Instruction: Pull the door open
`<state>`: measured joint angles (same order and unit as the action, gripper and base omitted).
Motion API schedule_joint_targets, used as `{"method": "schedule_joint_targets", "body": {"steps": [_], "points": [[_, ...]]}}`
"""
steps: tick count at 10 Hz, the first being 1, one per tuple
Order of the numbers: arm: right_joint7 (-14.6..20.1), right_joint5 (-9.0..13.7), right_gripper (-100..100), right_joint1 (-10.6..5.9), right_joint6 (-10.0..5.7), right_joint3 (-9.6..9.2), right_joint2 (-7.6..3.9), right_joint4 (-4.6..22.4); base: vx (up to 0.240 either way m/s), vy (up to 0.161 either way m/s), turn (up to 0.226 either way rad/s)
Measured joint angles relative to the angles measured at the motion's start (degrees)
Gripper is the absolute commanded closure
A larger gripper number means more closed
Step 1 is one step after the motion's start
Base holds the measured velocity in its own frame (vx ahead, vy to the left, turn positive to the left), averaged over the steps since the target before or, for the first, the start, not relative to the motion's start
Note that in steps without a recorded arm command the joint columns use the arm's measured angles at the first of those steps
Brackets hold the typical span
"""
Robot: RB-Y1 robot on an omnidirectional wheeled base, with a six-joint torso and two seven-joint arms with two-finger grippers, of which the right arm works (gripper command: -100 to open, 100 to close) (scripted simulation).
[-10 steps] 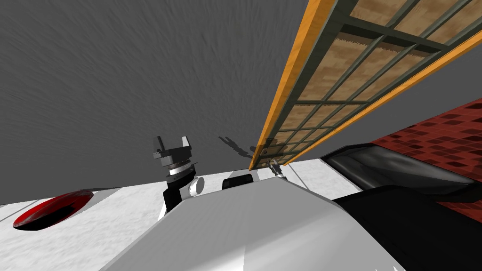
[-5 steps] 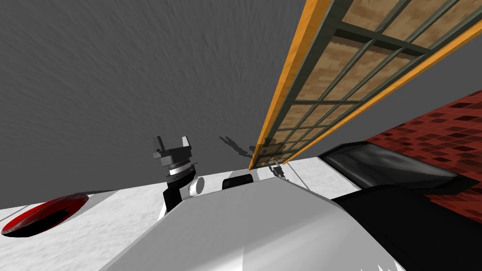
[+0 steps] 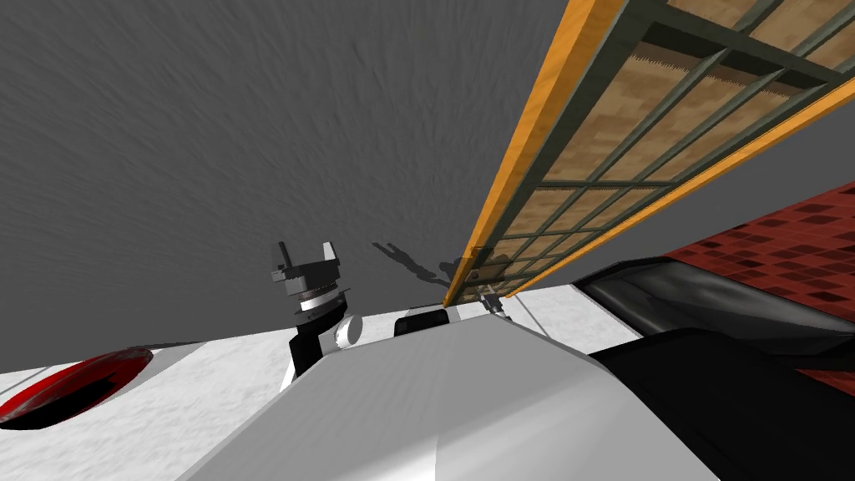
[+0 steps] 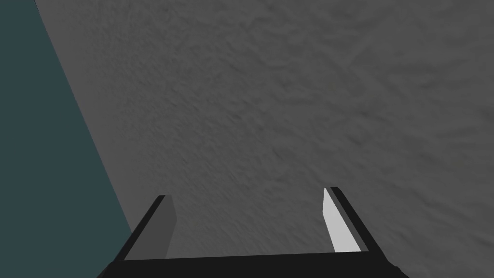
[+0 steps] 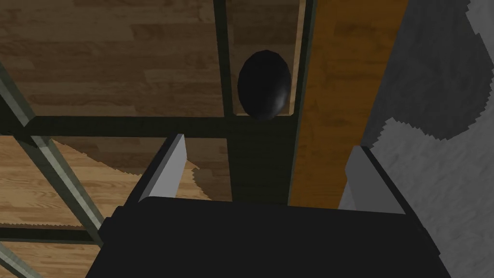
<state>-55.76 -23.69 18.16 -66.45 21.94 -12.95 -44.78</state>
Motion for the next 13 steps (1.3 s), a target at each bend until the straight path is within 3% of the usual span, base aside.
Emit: {"method": "schedule_joint_targets", "body": {"steps": [3, 4, 10, 13], "points": [[-0.5, 0.3, -100, -1.54, 1.19, 0.16, 0.14, 0.6, 0.152, -0.005, 0.010], [-0.4, 0.3, 100, -1.37, 1.03, 0.18, 0.12, 0.6, -0.019, 0.001, 0.028], [-0.5, 0.2, 100, -1.55, 1.21, 0.15, 0.11, 0.6, -0.013, -0.005, 0.010], [2.4, 1.1, 100, -2.22, 1.44, -0.33, 0.02, 0.8, -0.065, -0.012, 0.026]]}}
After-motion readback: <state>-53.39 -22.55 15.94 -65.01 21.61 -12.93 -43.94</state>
